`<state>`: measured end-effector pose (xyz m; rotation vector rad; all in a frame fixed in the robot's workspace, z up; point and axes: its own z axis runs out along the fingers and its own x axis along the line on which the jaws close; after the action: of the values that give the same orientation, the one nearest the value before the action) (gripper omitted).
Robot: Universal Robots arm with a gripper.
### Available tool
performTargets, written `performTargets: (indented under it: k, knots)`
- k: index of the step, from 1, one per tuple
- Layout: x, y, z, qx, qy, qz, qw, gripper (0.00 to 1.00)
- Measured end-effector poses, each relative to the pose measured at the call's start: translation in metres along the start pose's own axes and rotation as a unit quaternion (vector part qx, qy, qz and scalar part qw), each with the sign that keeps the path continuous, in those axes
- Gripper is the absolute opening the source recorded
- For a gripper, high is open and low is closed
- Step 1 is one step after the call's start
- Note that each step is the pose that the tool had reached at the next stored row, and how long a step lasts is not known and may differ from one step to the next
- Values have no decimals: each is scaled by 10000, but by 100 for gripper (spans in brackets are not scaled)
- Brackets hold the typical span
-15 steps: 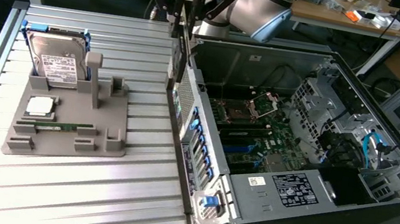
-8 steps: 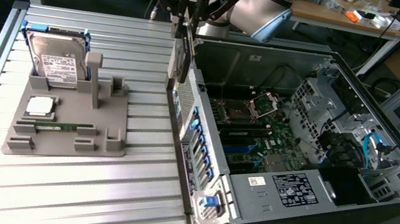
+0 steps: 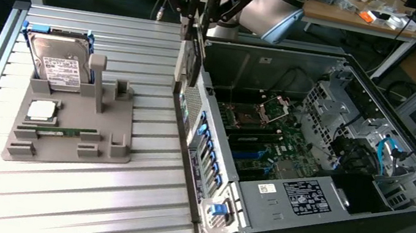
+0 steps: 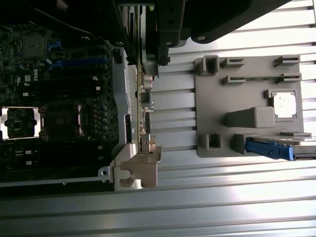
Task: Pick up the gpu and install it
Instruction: 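Pick up the gpu and move the gpu toward the slot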
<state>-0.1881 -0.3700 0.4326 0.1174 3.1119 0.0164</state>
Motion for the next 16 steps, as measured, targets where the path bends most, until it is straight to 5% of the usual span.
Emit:
performTargets:
  k: [16]
  knots:
    - [-119, 8, 3, 4, 0, 0, 10000, 27]
